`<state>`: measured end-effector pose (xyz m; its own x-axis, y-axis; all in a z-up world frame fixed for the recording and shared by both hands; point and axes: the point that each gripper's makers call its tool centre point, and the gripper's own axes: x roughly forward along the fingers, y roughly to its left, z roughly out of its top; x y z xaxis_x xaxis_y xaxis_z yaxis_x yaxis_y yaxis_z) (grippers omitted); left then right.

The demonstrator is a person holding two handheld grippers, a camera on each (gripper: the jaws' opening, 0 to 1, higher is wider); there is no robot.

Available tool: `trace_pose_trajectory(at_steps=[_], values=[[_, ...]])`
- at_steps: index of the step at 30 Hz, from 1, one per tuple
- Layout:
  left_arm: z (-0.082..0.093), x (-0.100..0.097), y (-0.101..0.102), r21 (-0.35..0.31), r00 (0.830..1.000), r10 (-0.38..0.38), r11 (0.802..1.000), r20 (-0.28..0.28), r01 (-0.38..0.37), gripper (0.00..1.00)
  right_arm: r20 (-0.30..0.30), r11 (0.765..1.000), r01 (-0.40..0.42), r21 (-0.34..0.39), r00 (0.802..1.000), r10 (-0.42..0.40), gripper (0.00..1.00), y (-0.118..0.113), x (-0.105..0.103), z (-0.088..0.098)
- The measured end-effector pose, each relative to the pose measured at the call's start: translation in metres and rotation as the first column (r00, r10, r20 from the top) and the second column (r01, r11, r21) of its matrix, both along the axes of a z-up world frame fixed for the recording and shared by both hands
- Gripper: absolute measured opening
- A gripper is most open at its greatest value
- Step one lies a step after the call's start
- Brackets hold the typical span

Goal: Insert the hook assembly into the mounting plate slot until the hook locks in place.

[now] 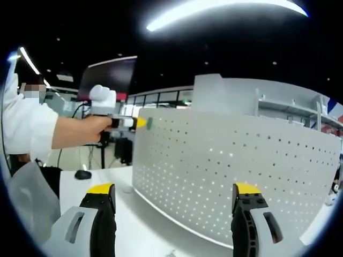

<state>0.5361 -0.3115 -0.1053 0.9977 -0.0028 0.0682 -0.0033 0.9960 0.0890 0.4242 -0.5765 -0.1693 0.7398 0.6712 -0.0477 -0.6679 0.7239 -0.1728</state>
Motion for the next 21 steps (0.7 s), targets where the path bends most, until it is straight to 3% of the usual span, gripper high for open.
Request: trace_pose_trajectory(at_steps=[4,15,21], values=[[0.0,-0.005,0.001,-0.027,1.0,-0.014,1.0,0.008,0.014,0.21,-0.005,1.0,0.005,0.01,1.0,-0.005,0.91,-0.001,0.002,0.0],[-0.009,-0.03,-0.023,-0.068,0.997,-0.067,0.996,-0.039,0.064,0.45,-0.006,1.0,-0.008,0.019,1.0,0.008,0.9,0.005,-0.004,-0.001],[-0.011,-0.042,-0.041,-0.089,0.993,-0.113,0.99,-0.035,0.109,0.57,-0.007,1.0,-0.002,0.025,1.0,0.002,0.9,0.002,-0.003,0.0]])
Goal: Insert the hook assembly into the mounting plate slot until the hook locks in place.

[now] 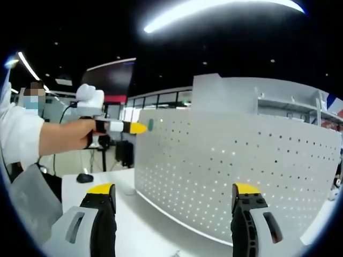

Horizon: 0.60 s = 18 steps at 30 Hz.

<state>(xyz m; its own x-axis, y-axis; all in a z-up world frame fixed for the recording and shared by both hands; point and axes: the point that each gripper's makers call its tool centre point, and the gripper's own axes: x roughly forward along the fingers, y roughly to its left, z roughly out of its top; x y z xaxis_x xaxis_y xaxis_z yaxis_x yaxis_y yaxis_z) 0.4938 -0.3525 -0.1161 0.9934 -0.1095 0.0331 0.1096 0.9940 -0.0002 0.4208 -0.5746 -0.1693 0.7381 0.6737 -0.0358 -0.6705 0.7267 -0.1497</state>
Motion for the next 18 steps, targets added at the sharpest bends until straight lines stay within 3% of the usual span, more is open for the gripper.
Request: trace_pose_trajectory(at_steps=[8,18], values=[[-0.012,-0.019,-0.024,-0.023,0.997,-0.07,0.997,-0.02,0.069,0.7,0.0,1.0,0.02,0.007,1.0,-0.02,0.9,-0.011,-0.002,-0.001],[-0.035,-0.061,-0.046,0.018,0.989,-0.135,0.991,-0.055,0.136,0.74,-0.002,0.998,0.058,0.004,0.998,-0.058,0.9,-0.026,-0.002,0.0]])
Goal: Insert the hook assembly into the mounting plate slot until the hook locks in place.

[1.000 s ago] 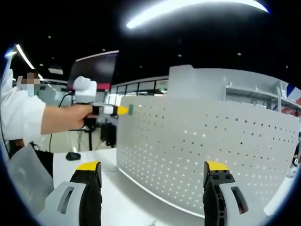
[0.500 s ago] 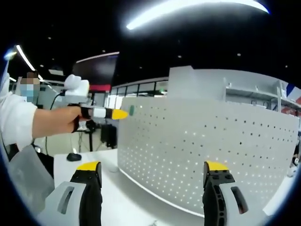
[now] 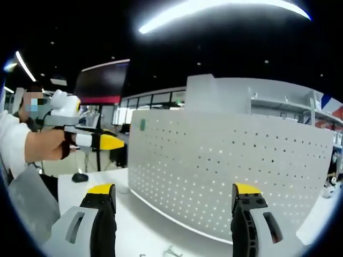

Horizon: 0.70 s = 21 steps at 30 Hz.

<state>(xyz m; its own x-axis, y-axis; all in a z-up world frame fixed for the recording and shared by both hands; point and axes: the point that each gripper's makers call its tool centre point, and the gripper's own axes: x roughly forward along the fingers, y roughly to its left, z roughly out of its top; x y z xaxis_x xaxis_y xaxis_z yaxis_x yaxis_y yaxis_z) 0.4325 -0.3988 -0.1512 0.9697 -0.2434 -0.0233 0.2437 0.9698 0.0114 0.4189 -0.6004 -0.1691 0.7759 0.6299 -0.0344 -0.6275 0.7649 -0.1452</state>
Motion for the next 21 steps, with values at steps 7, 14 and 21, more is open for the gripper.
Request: trace_pose_trajectory(at_steps=[7,14,21], values=[[-0.014,-0.029,0.006,0.013,1.0,-0.004,1.0,-0.023,0.005,0.73,0.0,1.0,0.02,0.002,1.0,-0.02,0.9,-0.007,-0.002,0.0],[-0.025,-0.053,0.001,0.025,0.999,-0.018,0.999,-0.036,0.019,0.72,-0.013,0.999,0.046,-0.004,0.999,-0.046,0.89,-0.02,-0.003,-0.003],[-0.037,-0.071,-0.013,0.0,0.997,-0.046,0.999,-0.059,0.046,0.71,-0.006,0.998,0.069,-0.006,0.998,-0.069,0.87,-0.029,-0.007,0.0]])
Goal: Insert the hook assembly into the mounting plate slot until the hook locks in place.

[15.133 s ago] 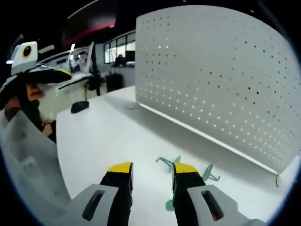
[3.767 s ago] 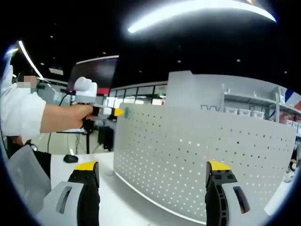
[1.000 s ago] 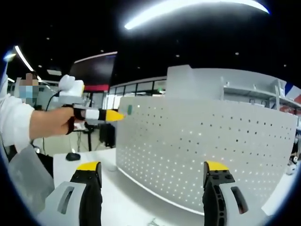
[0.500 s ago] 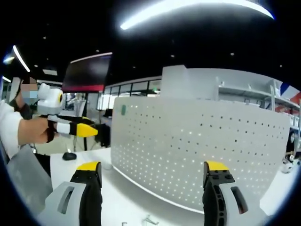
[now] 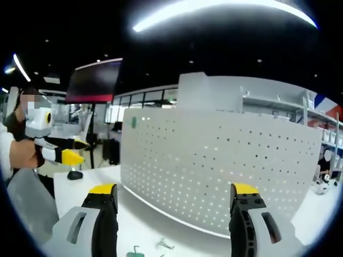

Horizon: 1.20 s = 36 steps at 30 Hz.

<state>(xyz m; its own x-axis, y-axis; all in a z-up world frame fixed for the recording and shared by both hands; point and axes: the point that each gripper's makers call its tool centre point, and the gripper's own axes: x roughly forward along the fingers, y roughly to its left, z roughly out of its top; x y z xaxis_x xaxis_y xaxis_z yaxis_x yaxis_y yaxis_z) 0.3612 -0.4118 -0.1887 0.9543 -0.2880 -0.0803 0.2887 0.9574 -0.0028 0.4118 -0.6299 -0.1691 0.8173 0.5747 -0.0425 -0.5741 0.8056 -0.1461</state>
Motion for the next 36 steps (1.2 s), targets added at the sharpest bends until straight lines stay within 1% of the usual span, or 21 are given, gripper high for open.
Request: trace_pose_trajectory(at_steps=[6,9,13,15,16,17,18,20,21,22,23,25,26,27,29,30,31,32,34,35,36], values=[[-0.013,-0.013,-0.013,-0.006,0.998,-0.041,0.999,-0.045,0.041,0.7,0.004,1.0,0.014,-0.008,1.0,-0.014,0.86,-0.006,-0.006,0.003],[-0.02,-0.018,-0.02,0.011,0.995,-0.071,0.997,-0.071,0.072,0.7,0.025,1.0,0.014,-0.014,1.0,-0.013,0.86,-0.007,-0.011,0.01],[-0.032,-0.021,-0.035,-0.01,0.98,-0.143,0.99,-0.137,0.143,0.68,0.021,1.0,0.016,-0.015,1.0,-0.015,0.86,-0.009,-0.016,0.011],[-0.034,-0.021,-0.039,-0.004,0.976,-0.159,0.987,-0.147,0.16,0.67,0.025,1.0,0.014,-0.012,1.0,-0.014,0.85,-0.01,-0.019,0.012],[-0.04,-0.023,-0.045,-0.001,0.964,-0.197,0.98,-0.18,0.201,0.66,0.025,1.0,0.014,-0.012,1.0,-0.014,0.85,-0.01,-0.021,0.012],[-0.042,-0.022,-0.048,-0.007,0.959,-0.209,0.977,-0.189,0.211,0.64,0.024,1.0,0.013,-0.01,1.0,-0.012,0.85,-0.011,-0.022,0.011],[-0.047,-0.023,-0.055,-0.025,0.945,-0.25,0.968,-0.21,0.251,0.62,0.022,1.0,0.009,-0.009,1.0,-0.008,0.85,-0.011,-0.023,0.01],[-0.054,-0.022,-0.06,-0.027,0.93,-0.279,0.96,-0.24,0.28,0.58,0.018,1.0,0.005,-0.012,1.0,-0.005,0.85,-0.012,-0.025,0.007],[-0.06,-0.023,-0.067,-0.036,0.908,-0.325,0.944,-0.265,0.328,0.55,0.017,1.0,0.005,-0.014,1.0,-0.005,0.85,-0.013,-0.026,0.006],[-0.064,-0.022,-0.068,-0.03,0.903,-0.324,0.944,-0.282,0.329,0.53,0.016,1.0,0.007,-0.013,1.0,-0.006,0.85,-0.015,-0.026,0.004],[-0.069,-0.02,-0.073,0.001,0.893,-0.343,0.933,-0.291,0.359,0.52,0.013,1.0,0.006,-0.009,1.0,-0.006,0.85,-0.016,-0.026,0.004],[-0.08,-0.022,-0.082,-0.031,0.851,-0.38,0.917,-0.362,0.397,0.5,0.001,1.0,0.003,-0.01,1.0,-0.003,0.85,-0.018,-0.027,-0.001],[-0.082,-0.02,-0.086,-0.045,0.84,-0.396,0.911,-0.372,0.41,0.51,0.002,1.0,0.005,-0.012,1.0,-0.005,0.85,-0.02,-0.027,-0.002],[-0.086,-0.021,-0.09,-0.052,0.818,-0.412,0.902,-0.401,0.429,0.51,0.0,1.0,0.007,-0.011,1.0,-0.007,0.85,-0.022,-0.027,-0.003],[-0.095,-0.021,-0.1,-0.041,0.773,-0.457,0.87,-0.439,0.491,0.46,-0.005,1.0,0.011,-0.003,1.0,-0.011,0.85,-0.025,-0.026,-0.004],[-0.099,-0.019,-0.103,-0.04,0.76,-0.453,0.869,-0.466,0.493,0.45,-0.007,1.0,0.012,-0.003,1.0,-0.012,0.85,-0.026,-0.025,-0.005],[-0.101,-0.015,-0.106,-0.028,0.76,-0.454,0.866,-0.465,0.5,0.45,-0.007,1.0,0.013,-0.005,1.0,-0.013,0.85,-0.028,-0.025,-0.005],[-0.106,-0.015,-0.11,-0.024,0.736,-0.468,0.85,-0.49,0.526,0.44,-0.006,1.0,0.014,-0.004,1.0,-0.014,0.85,-0.03,-0.024,-0.005],[-0.109,-0.009,-0.115,-0.02,0.736,-0.466,0.851,-0.491,0.525,0.43,-0.008,1.0,0.016,-0.001,1.0,-0.016,0.85,-0.032,-0.023,-0.006],[-0.114,-0.007,-0.12,-0.022,0.716,-0.481,0.837,-0.507,0.547,0.43,-0.01,1.0,0.017,0.0,1.0,-0.017,0.85,-0.033,-0.022,-0.007],[-0.118,-0.006,-0.122,-0.023,0.704,-0.482,0.833,-0.522,0.553,0.43,-0.012,1.0,0.017,-0.003,1.0,-0.017,0.85,-0.035,-0.021,-0.008]])
